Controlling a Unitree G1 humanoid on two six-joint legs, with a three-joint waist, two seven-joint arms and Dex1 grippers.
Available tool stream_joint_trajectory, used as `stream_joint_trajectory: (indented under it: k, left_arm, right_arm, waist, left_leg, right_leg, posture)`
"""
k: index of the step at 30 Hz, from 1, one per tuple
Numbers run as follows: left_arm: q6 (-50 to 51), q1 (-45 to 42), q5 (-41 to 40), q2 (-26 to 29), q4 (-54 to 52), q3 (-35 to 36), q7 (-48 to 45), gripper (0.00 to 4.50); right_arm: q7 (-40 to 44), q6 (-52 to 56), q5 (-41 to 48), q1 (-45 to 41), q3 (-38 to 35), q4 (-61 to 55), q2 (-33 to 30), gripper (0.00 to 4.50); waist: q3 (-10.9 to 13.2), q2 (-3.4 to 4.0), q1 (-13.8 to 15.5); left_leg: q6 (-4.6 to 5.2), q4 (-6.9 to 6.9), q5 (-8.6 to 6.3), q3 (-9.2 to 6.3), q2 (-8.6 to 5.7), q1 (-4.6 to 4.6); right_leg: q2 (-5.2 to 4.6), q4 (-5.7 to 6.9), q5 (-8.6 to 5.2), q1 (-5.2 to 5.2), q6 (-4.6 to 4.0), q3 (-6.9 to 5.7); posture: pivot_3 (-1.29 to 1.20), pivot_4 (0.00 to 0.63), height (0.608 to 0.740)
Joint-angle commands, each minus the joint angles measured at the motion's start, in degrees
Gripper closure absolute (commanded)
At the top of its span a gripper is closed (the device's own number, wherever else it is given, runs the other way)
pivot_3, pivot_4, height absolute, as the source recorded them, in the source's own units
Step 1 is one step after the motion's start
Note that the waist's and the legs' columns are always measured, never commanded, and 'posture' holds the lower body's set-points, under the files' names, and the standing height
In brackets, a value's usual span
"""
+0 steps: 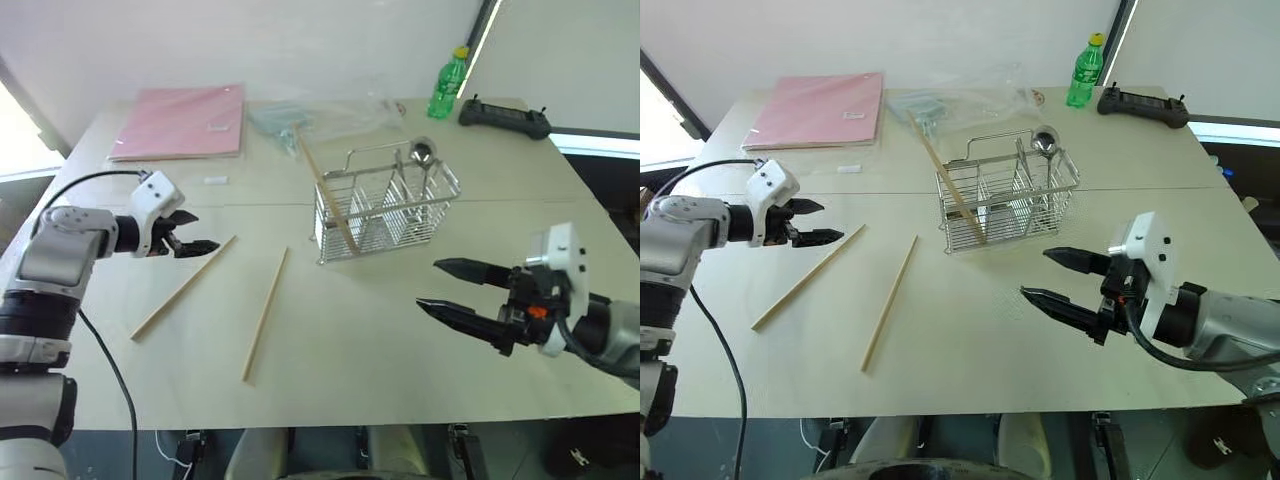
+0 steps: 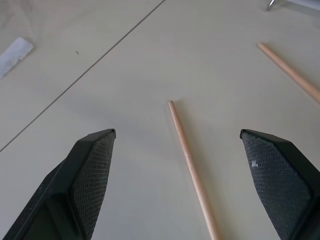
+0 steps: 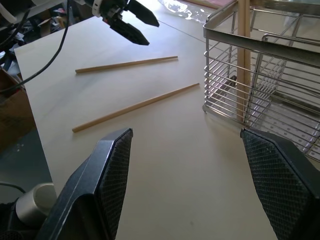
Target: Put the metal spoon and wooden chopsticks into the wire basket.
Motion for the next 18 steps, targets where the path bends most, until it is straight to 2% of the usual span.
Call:
stream_joint_trajectory:
  k: [1, 11, 16, 18]
  left_arm:
    - [-4.9, -3.4, 5.1, -1.8, 6.3, -2.8, 0.7, 0.29]
    - [-12.6, -14.7, 14.8, -11.3, 30.8, -7.0, 4.1, 0.29]
    - [-12.6, -16.9, 16.1, -13.9, 36.7, -6.9, 2.2, 0.29]
    - [-11.9, -17.2, 16.0, -14.4, 37.8, -6.7, 1.1, 0.84]
  right_arm:
    - [0.8, -2.5, 0.3, 0.0, -0.1, -0.5, -1.8, 0.98]
    - [0.7, -4.2, 1.7, 2.0, -1.0, -0.4, -4.4, 0.98]
    - [-1.3, -4.7, 2.1, 1.8, -0.7, -0.3, -4.1, 0.98]
    - [-2.0, -5.0, 2.4, 1.9, -0.6, -0.2, -4.1, 0.94]
  waist:
    - [0.0, 0.0, 0.0]
    - [-0.1, -0.03, 0.3]
    - [-0.1, 0.11, 1.0]
    - [-0.2, 0.14, 1.4]
  left_leg:
    - [0.0, 0.0, 0.0, 0.0, 0.0, 0.01]
    - [0.01, 0.08, 0.0, -0.06, -0.03, 0.08]
    - [0.01, 0.25, 0.0, -0.06, -0.02, 0.17]
    - [0.0, 0.34, 0.0, -0.06, 0.01, 0.17]
  right_leg:
    - [0.01, 0.01, 0.0, 0.0, 0.0, -0.01]
    - [0.02, 0.04, 0.03, 0.16, 0.16, -0.1]
    - [0.02, 0.07, -0.07, 0.33, 0.35, -0.13]
    - [0.02, 0.07, -0.07, 0.34, 0.34, -0.15]
  posture:
    - [0.0, 0.15, 0.722]
    - [0.0, 0.15, 0.722]
    - [0.0, 0.15, 0.722]
    - [0.0, 0.15, 0.722]
